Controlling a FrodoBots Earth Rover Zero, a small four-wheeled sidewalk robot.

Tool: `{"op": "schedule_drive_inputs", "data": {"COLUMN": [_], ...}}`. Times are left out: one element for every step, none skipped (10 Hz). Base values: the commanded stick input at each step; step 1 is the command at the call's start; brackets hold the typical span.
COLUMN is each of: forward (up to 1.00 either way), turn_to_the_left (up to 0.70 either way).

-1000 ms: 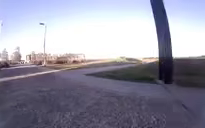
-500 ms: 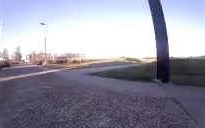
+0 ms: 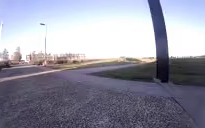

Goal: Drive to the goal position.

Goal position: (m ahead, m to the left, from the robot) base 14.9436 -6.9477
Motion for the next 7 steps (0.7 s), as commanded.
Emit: {"op": "schedule_drive_inputs", "data": {"forward": [0.0, 0.0, 0.0, 0.0, 0.0, 0.0, 0.0], "turn_to_the_left": [-0.7, -0.7, -0.7, -0.7, -0.7, -0.7, -0.7]}}
